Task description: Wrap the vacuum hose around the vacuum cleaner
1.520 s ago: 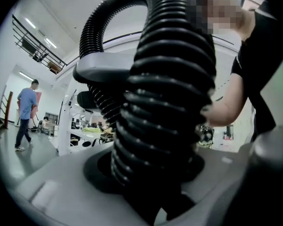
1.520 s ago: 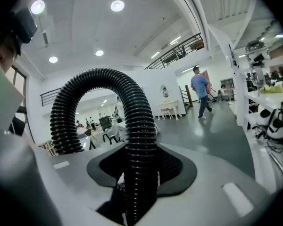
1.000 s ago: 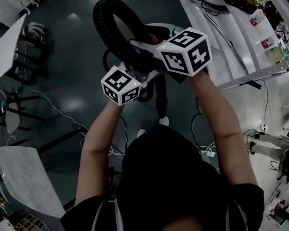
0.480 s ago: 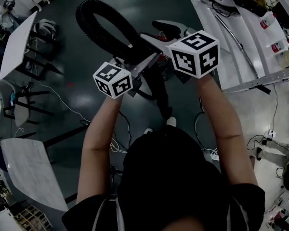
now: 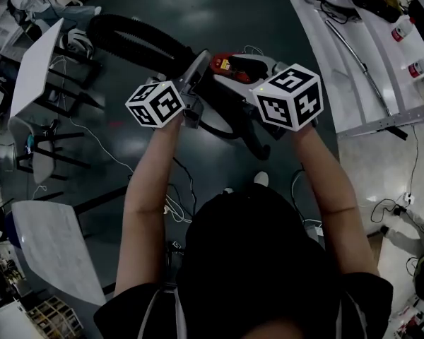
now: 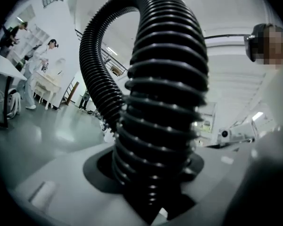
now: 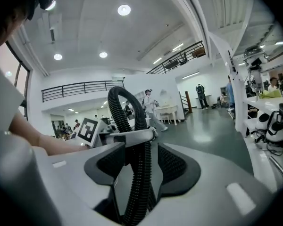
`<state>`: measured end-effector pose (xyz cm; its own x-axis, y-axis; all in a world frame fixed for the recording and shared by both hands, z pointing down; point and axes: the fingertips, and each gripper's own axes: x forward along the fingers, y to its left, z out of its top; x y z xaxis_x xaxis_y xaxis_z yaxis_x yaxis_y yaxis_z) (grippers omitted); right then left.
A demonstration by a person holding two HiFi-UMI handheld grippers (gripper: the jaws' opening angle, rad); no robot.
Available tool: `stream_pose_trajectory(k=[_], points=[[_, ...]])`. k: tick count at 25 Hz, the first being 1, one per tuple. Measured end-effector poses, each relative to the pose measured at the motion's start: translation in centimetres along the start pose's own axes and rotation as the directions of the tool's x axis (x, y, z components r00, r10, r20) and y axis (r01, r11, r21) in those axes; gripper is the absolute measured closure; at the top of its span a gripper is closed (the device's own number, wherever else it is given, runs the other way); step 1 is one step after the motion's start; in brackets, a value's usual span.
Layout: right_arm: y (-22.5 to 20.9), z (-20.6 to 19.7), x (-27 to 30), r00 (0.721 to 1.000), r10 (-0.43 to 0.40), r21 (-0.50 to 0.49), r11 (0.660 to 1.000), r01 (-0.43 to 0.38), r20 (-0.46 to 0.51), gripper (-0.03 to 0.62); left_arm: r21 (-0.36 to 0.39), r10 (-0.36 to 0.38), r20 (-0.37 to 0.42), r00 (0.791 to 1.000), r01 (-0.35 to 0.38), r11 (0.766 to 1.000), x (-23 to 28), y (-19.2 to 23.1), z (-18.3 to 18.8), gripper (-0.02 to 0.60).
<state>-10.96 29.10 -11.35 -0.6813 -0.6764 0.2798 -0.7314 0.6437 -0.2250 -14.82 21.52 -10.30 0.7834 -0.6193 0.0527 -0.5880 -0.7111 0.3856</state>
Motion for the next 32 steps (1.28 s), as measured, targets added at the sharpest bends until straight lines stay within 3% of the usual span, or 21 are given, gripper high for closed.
stream_pose_trajectory(k=[7,12,17,20,23,27,29,32], points=[[1.6,-2.7,-0.3,1.0,-0.002,-0.033,0.999,0.001,-0.029,0.376,-0.068,0.153,-0.001,0.988,-0.153,0.986,1.6,2.1,-0.4,0.339],[2.5,-3.6,-0.6,1.0,0.014,-0.02,1.0,-0.014,-0.026,0.384,-0.136,0.287,0.051,0.957,-0.278,0.951,1.5,4.1,0.4,0.341],[1.5,-7.2,-0.7,0.997,0.05,0.112,0.993,-0.043,-0.06,0.395,-0.15,0.363,0.14,0.921,-0.343,0.927,1.6,4.3,2.7,0.341],[-0.1,-10.2,-0.6,0.994,0.017,0.173,0.985,0.001,-0.103,0.395,-0.159,0.406,0.189,0.894,-0.38,0.911,1.4,4.4,4.5,0.342],[-1.3,-11.6,-0.8,0.991,-0.055,0.126,0.99,0.07,-0.123,0.395,-0.191,0.458,0.202,0.866,-0.424,0.885,0.8,5.0,5.0,0.342],[-2.9,-8.9,-2.0,0.987,-0.161,0.061,0.985,0.161,-0.012,0.399,-0.229,0.521,0.184,0.833,-0.479,0.847,0.2,6.3,4.3,0.342],[-4.1,-7.7,-2.7,0.974,-0.226,-0.019,0.974,0.226,0.027,0.398,-0.241,0.539,0.172,0.824,-0.495,0.834,0.2,6.6,3.6,0.342],[-5.2,-8.2,-1.9,0.967,-0.255,-0.177,0.953,0.247,-0.02,0.333,-0.245,0.554,0.16,0.817,-0.51,0.824,0.4,6.3,2.7,0.342]])
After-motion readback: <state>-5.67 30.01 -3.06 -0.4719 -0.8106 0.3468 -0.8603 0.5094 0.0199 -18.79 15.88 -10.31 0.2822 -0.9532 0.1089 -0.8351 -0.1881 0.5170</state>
